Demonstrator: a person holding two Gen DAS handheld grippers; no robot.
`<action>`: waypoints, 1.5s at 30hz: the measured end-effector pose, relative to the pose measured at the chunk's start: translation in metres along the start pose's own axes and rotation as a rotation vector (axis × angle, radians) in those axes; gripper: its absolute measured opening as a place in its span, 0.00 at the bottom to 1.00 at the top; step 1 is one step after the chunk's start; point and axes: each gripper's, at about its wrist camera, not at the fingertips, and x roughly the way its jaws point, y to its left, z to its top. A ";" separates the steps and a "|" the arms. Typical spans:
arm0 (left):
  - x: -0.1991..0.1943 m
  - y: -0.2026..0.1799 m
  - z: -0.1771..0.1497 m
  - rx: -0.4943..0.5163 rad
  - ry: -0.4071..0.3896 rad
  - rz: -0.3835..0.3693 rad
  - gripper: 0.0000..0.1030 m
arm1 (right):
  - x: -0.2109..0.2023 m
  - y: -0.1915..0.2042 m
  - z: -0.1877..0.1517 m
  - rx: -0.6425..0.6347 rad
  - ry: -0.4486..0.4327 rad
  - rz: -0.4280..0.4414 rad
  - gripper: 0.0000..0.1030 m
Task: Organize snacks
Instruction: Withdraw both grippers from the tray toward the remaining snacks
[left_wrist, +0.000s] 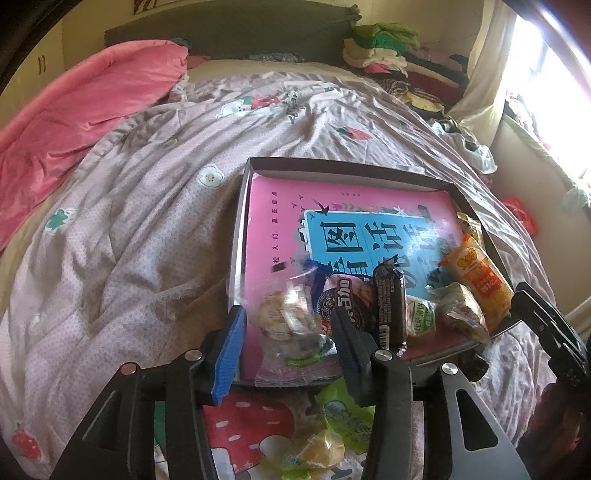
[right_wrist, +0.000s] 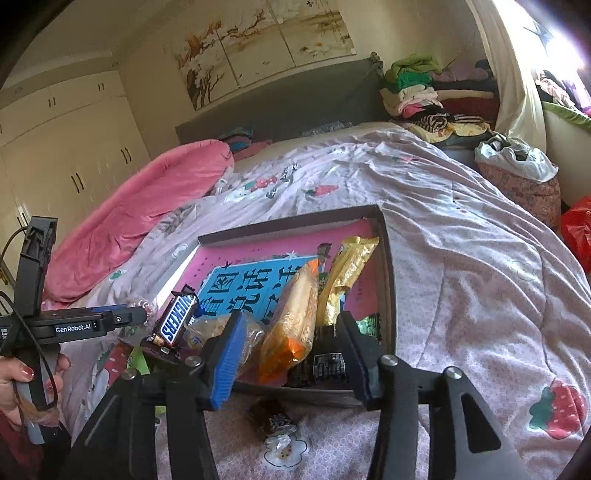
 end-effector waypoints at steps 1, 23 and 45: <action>-0.001 0.000 0.000 0.000 -0.003 0.003 0.49 | -0.001 0.000 0.000 0.000 0.000 -0.001 0.51; -0.044 0.014 0.001 -0.044 -0.091 -0.044 0.68 | -0.025 -0.005 -0.003 0.051 -0.020 -0.007 0.58; -0.043 0.010 -0.051 0.080 0.002 -0.116 0.70 | -0.026 0.016 -0.030 0.040 0.118 0.027 0.60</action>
